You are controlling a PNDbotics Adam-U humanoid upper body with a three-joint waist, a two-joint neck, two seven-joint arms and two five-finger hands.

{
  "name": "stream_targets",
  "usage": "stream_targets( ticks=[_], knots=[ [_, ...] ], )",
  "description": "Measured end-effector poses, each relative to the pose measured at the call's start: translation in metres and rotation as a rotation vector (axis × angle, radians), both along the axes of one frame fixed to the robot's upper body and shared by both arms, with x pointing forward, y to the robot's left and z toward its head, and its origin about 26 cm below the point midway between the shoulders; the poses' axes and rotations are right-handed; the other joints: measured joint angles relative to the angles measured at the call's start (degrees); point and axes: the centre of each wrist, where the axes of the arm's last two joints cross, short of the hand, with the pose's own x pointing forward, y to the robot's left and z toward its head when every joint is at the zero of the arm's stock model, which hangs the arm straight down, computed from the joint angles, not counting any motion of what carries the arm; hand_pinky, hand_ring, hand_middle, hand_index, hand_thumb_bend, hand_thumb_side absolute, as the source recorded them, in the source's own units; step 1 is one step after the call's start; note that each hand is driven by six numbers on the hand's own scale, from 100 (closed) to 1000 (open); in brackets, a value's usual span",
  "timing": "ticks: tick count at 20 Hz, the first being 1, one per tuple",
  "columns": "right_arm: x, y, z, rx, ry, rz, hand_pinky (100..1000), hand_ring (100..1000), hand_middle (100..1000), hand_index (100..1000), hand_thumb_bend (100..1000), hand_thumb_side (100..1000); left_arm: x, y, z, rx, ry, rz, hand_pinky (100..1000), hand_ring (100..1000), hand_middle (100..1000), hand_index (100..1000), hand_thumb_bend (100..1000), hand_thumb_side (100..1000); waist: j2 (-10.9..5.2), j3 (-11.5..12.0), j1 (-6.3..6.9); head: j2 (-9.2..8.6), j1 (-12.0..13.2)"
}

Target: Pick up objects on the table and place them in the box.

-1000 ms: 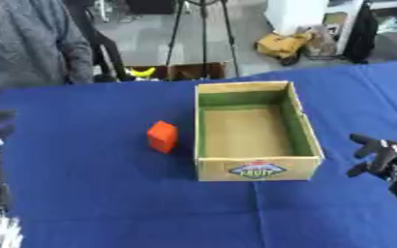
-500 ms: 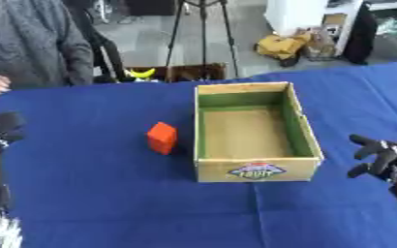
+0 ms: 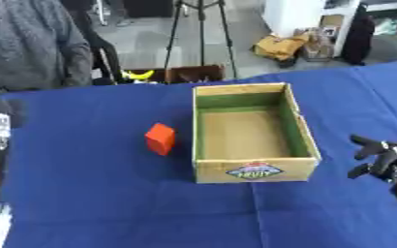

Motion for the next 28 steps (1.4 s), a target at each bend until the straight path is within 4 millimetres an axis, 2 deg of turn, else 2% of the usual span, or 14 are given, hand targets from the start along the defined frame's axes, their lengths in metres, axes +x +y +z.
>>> stream_targets(
  ticks=[1, 2, 3, 4, 8, 13, 18, 22, 28],
  knots=[
    [0.0, 0.0, 0.0, -0.001, 0.001, 0.001, 570, 953, 580, 466, 100, 904, 0.005, 0.001, 0.006, 0.076, 0.036, -0.017, 788, 672, 675, 753, 537, 795, -0.02, -0.09, 0.01, 0.0, 0.08],
    [0.0, 0.0, 0.0, -0.001, 0.001, 0.002, 570, 953, 580, 466, 100, 905, 0.011, 0.002, 0.013, 0.147, 0.07, -0.033, 810, 663, 673, 765, 652, 762, -0.03, -0.25, 0.02, 0.0, 0.15],
    [0.0, 0.0, 0.0, -0.001, 0.001, 0.005, 570, 953, 580, 466, 100, 902, 0.016, 0.001, 0.019, 0.215, 0.103, -0.052, 817, 658, 674, 769, 702, 746, -0.07, -0.41, 0.06, -0.01, 0.24],
    [0.0, 0.001, 0.0, -0.002, 0.003, 0.009, 570, 953, 580, 466, 100, 902, 0.022, 0.001, 0.025, 0.28, 0.134, -0.069, 833, 640, 666, 770, 798, 720, -0.09, -0.61, 0.13, -0.01, 0.37],
    [0.0, 0.003, -0.001, -0.004, 0.007, 0.022, 570, 954, 580, 466, 100, 904, 0.051, -0.007, 0.047, 0.503, 0.25, -0.114, 858, 623, 658, 776, 863, 707, -0.25, -1.8, 0.31, -0.01, 0.72],
    [0.0, 0.004, -0.001, -0.009, 0.012, 0.038, 570, 953, 580, 466, 100, 902, 0.086, -0.016, 0.052, 0.667, 0.399, -0.108, 871, 544, 612, 773, 867, 689, -0.66, -2.95, 0.37, -0.01, 1.32],
    [0.0, 0.005, -0.001, -0.012, 0.019, 0.057, 570, 954, 580, 466, 100, 903, 0.112, -0.035, 0.031, 0.741, 0.496, -0.078, 855, 460, 563, 747, 848, 684, -0.96, -3.99, 0.7, -0.01, 1.97],
    [0.001, 0.007, 0.0, -0.014, 0.022, 0.073, 570, 954, 579, 466, 100, 904, 0.123, -0.056, 0.01, 0.775, 0.525, -0.063, 845, 402, 546, 730, 810, 666, -1.01, -5.04, 0.76, -0.01, 2.61],
    [0.002, 0.007, 0.001, -0.019, 0.018, 0.086, 570, 954, 579, 465, 100, 905, 0.128, -0.076, -0.008, 0.826, 0.534, -0.03, 839, 387, 531, 713, 755, 614, -0.97, -6.12, 0.85, -0.06, 3.36]
  ],
)
